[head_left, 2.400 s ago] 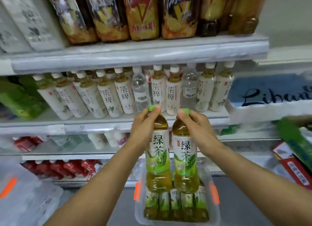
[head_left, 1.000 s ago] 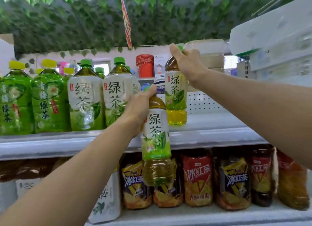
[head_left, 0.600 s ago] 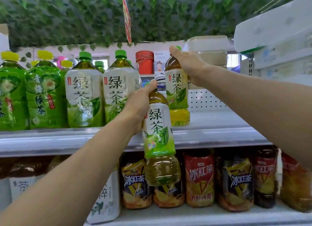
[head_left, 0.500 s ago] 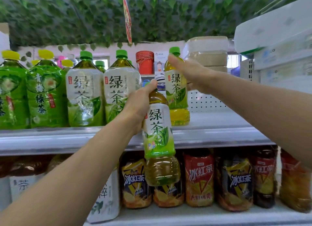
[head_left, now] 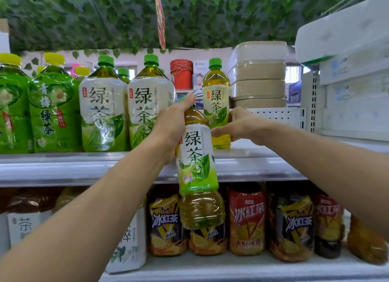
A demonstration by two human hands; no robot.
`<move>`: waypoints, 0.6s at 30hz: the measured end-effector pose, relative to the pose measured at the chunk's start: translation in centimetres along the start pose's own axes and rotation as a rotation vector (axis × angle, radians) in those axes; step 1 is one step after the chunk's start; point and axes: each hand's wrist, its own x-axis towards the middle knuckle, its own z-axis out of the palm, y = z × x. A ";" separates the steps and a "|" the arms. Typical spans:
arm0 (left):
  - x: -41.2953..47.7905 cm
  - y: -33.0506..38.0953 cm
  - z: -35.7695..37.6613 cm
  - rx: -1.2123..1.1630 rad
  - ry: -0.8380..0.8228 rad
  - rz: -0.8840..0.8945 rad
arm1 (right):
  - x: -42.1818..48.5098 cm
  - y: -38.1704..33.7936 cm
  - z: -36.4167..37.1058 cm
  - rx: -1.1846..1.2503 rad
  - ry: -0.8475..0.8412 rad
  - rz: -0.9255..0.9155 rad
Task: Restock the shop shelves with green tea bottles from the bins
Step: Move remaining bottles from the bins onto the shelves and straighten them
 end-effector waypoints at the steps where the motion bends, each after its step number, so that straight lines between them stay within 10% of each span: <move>1: 0.1 0.0 0.0 0.002 -0.001 0.001 | 0.5 0.1 0.1 0.012 -0.003 0.010; 18: 0.4 -0.4 0.0 -0.004 0.000 0.031 | 3.3 0.5 1.6 0.054 -0.022 0.078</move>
